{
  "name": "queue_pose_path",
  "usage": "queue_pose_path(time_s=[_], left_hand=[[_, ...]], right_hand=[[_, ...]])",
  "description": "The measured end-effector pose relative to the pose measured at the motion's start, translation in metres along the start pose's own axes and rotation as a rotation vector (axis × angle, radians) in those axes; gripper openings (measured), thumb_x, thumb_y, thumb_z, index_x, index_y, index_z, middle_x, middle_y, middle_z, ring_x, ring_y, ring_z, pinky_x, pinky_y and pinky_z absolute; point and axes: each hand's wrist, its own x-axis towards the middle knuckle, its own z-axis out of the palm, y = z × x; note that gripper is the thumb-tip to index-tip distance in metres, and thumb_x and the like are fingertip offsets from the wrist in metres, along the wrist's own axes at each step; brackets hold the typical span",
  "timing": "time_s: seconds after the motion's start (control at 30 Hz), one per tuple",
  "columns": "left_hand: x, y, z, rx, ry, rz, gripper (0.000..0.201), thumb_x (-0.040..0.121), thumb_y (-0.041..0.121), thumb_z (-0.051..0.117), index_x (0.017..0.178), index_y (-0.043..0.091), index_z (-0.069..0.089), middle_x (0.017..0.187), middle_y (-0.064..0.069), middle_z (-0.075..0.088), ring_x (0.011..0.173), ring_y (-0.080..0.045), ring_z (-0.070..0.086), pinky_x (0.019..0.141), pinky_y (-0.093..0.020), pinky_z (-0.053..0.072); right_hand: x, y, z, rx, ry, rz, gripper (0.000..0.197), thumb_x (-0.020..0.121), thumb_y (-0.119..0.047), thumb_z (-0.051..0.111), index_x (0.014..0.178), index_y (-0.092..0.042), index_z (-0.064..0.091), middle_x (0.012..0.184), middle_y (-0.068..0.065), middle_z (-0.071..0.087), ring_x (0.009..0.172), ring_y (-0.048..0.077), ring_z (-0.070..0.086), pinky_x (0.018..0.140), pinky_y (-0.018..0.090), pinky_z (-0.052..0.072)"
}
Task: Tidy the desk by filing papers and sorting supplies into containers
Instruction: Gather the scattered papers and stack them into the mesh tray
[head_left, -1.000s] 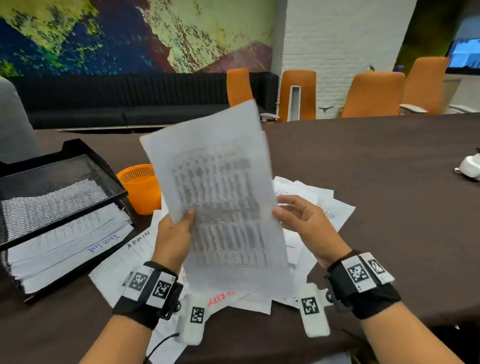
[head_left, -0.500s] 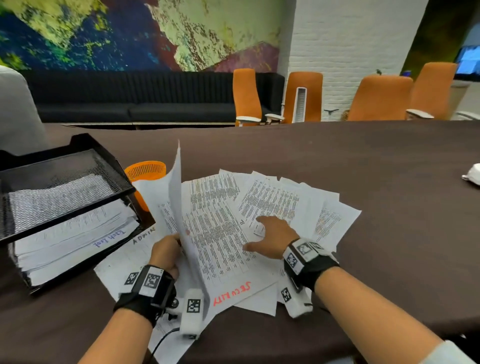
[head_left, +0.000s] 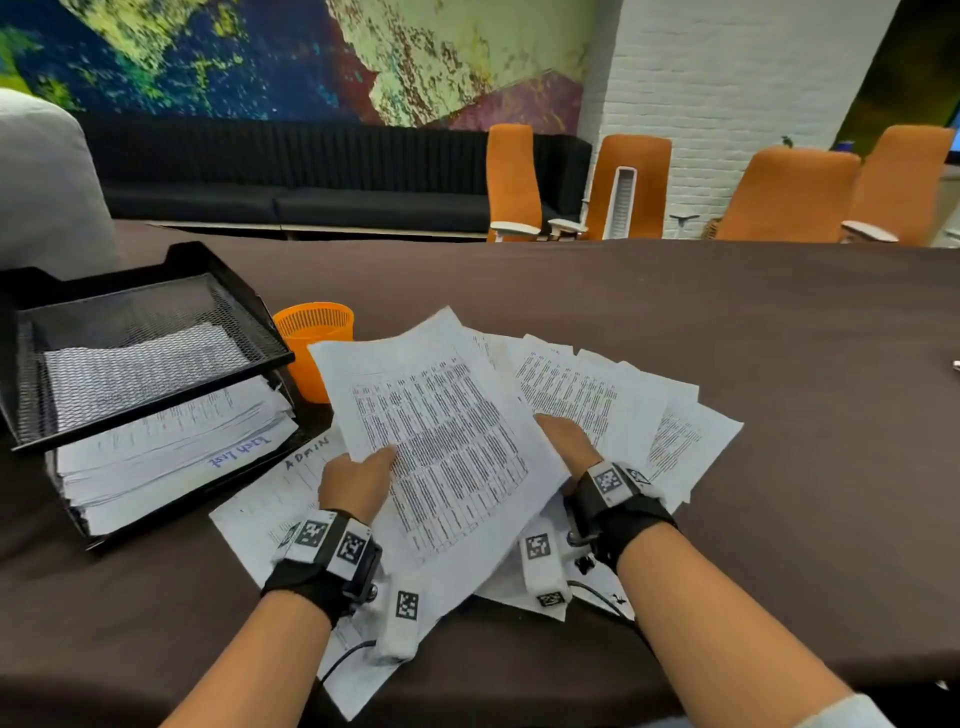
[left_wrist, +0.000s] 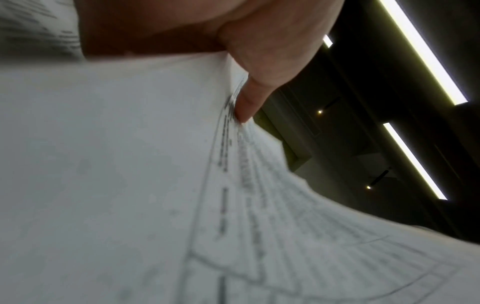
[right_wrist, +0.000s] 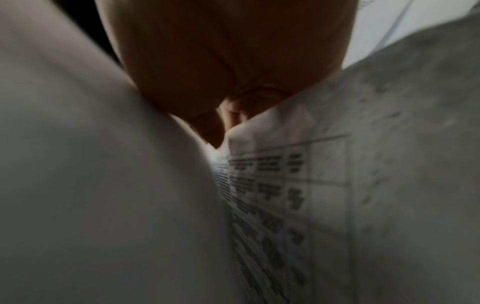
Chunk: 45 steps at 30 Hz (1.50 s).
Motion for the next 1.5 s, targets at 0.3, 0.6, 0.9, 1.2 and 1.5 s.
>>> queue_pose_path(time_s=[0.3, 0.6, 0.9, 1.2, 1.5], left_hand=[[-0.007, 0.001, -0.004, -0.030, -0.107, -0.013, 0.051, 0.076, 0.011, 0.082, 0.123, 0.006, 0.061, 0.115, -0.013, 0.069, 0.097, -0.031, 0.067, 0.086, -0.043, 0.055], [-0.030, -0.011, -0.061, -0.130, -0.158, -0.148, 0.038, 0.075, 0.016, 0.082, 0.108, 0.003, 0.068, 0.100, -0.020, 0.074, 0.093, -0.039, 0.070, 0.089, -0.058, 0.053], [-0.049, -0.032, -0.092, 0.397, 0.086, 0.048, 0.033, 0.083, 0.034, 0.067, 0.114, 0.023, 0.069, 0.117, -0.005, 0.069, 0.104, -0.030, 0.064, 0.095, -0.044, 0.052], [-0.054, -0.023, -0.116, -0.077, 0.100, 0.080, 0.030, 0.083, 0.009, 0.075, 0.112, 0.007, 0.068, 0.109, -0.010, 0.070, 0.097, -0.028, 0.066, 0.092, -0.041, 0.051], [-0.078, 0.011, -0.055, -0.331, -0.522, 0.170, 0.079, 0.053, 0.043, 0.092, 0.119, 0.010, 0.065, 0.118, -0.012, 0.071, 0.108, -0.029, 0.068, 0.088, -0.042, 0.057]], right_hand=[[-0.010, 0.010, -0.004, -0.049, -0.095, 0.055, 0.033, 0.091, -0.029, 0.064, 0.116, -0.008, 0.059, 0.099, 0.011, 0.062, 0.050, 0.015, 0.062, 0.043, 0.022, 0.046], [-0.023, -0.028, -0.007, -0.155, -0.170, -0.047, 0.023, 0.082, -0.021, 0.061, 0.102, -0.011, 0.066, 0.087, 0.005, 0.067, 0.073, 0.020, 0.064, 0.058, 0.025, 0.049], [-0.010, -0.045, 0.083, -0.377, -0.195, -0.020, 0.051, 0.086, -0.031, 0.070, 0.126, -0.004, 0.053, 0.122, 0.011, 0.061, 0.099, 0.030, 0.060, 0.073, 0.029, 0.046], [-0.015, -0.032, 0.054, -0.351, -0.364, -0.152, 0.019, 0.087, -0.031, 0.068, 0.077, -0.017, 0.059, 0.077, 0.001, 0.061, 0.071, 0.016, 0.057, 0.068, 0.028, 0.047], [-0.068, 0.036, -0.028, 0.737, -0.326, -0.286, 0.032, 0.082, -0.004, 0.059, 0.113, 0.000, 0.066, 0.113, 0.018, 0.071, 0.100, 0.029, 0.071, 0.079, 0.034, 0.059]])
